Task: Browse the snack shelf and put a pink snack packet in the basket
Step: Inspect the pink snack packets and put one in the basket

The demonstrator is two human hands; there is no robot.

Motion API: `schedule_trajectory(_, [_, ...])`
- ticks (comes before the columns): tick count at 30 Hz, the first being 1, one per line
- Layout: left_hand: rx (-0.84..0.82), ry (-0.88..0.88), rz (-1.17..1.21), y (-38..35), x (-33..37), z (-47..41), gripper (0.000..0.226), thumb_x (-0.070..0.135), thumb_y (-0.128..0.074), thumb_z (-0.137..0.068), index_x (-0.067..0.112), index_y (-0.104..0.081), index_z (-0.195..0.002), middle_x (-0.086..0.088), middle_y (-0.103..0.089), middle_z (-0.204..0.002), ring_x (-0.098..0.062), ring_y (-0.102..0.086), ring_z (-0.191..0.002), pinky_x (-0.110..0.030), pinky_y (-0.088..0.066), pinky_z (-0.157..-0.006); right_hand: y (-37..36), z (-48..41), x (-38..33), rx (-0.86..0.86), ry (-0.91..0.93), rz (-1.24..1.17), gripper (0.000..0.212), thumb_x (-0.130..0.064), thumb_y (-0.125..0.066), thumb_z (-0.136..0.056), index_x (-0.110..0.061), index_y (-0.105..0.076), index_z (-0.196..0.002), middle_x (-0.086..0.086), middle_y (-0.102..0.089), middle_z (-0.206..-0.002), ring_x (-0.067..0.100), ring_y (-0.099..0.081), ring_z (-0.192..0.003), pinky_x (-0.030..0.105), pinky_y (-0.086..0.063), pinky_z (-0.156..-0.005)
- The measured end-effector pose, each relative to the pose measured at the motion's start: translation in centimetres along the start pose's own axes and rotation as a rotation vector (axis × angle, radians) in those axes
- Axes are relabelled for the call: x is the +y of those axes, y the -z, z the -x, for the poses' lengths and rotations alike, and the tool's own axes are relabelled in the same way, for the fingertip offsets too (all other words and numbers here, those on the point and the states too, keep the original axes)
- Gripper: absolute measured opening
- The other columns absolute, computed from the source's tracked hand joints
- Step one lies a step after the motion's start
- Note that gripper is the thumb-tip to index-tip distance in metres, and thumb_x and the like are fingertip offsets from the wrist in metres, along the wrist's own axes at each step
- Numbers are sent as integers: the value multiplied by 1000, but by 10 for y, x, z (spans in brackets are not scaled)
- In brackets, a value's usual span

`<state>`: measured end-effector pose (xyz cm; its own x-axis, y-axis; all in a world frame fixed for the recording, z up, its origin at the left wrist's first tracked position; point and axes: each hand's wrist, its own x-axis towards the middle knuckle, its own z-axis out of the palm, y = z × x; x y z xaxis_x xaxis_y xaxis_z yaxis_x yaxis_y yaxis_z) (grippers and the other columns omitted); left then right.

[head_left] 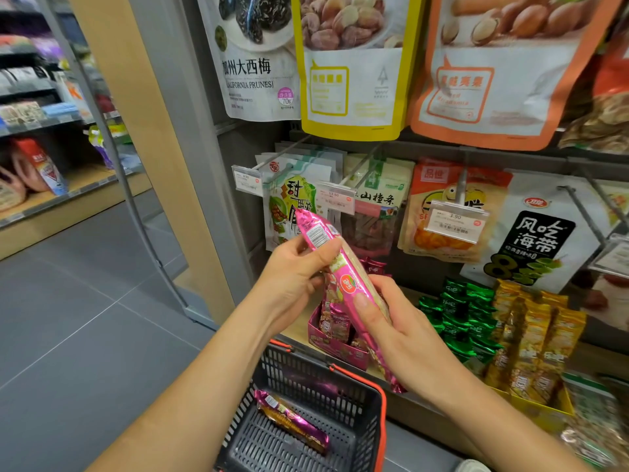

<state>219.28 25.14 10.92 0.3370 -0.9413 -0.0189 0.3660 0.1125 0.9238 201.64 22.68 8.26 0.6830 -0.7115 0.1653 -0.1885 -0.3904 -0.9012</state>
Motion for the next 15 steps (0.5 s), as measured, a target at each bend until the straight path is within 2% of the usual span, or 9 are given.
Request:
schedule_trajectory(2, [-65,34,-45,-3,-6,1,42,27,-75,-67,10,-62,-104,0,-75,-83,-12,-71,-74,-22,-56,-62,1,0,-1,23,-15,5,31,-68,-34,-88,-49,-41,-112,-25,-64,-99,0,-63,-87,25,-52,-72])
schedule_trajectory(5, [-128,39,-89,-6,-8,2,40,27,-75,-68,11,-64,-103,-3,-76,-87,-15,-72,-79,-23,-56,-66,0,1,-2,29,-42,26,36,-71,-31,-87,-47,-37,-113,-12,-67,-95,1,-64,-83,35,-54,-74])
schedule_trajectory(7, [-120,-2,-142,-5,-3,2,38,26,-77,-66,12,-67,-100,-5,-76,-87,-17,-73,-80,-24,-56,-67,0,-1,-4,19,-65,-3,47,-75,-32,-82,-43,-37,-116,-10,-63,-102,3,-65,-83,35,-56,-74])
schedule_trajectory(10, [-175,-64,-445,-3,2,5,41,26,-82,-64,15,-71,-102,-4,-76,-92,-15,-72,-84,-24,-56,-70,9,-11,-7,86,-72,-67,63,-78,-39,-72,-41,-43,-123,-8,-55,-122,1,-57,-106,27,-48,-91])
schedule_trajectory(12, [-279,-47,-638,-6,-1,9,40,17,-85,-68,15,-71,-106,-5,-76,-94,-11,-70,-84,-25,-56,-71,14,-15,-10,112,-72,-96,55,-68,-52,-74,-37,-56,-119,-9,-61,-118,1,-58,-108,23,-47,-92])
schedule_trajectory(15, [-362,-9,-707,-12,-8,13,37,3,-81,-72,12,-71,-107,-12,-74,-94,-14,-66,-80,-35,-57,-76,16,-16,-10,181,-58,-175,26,-32,-74,-80,-27,-66,-103,-8,-71,-94,-3,-64,-84,12,-48,-71])
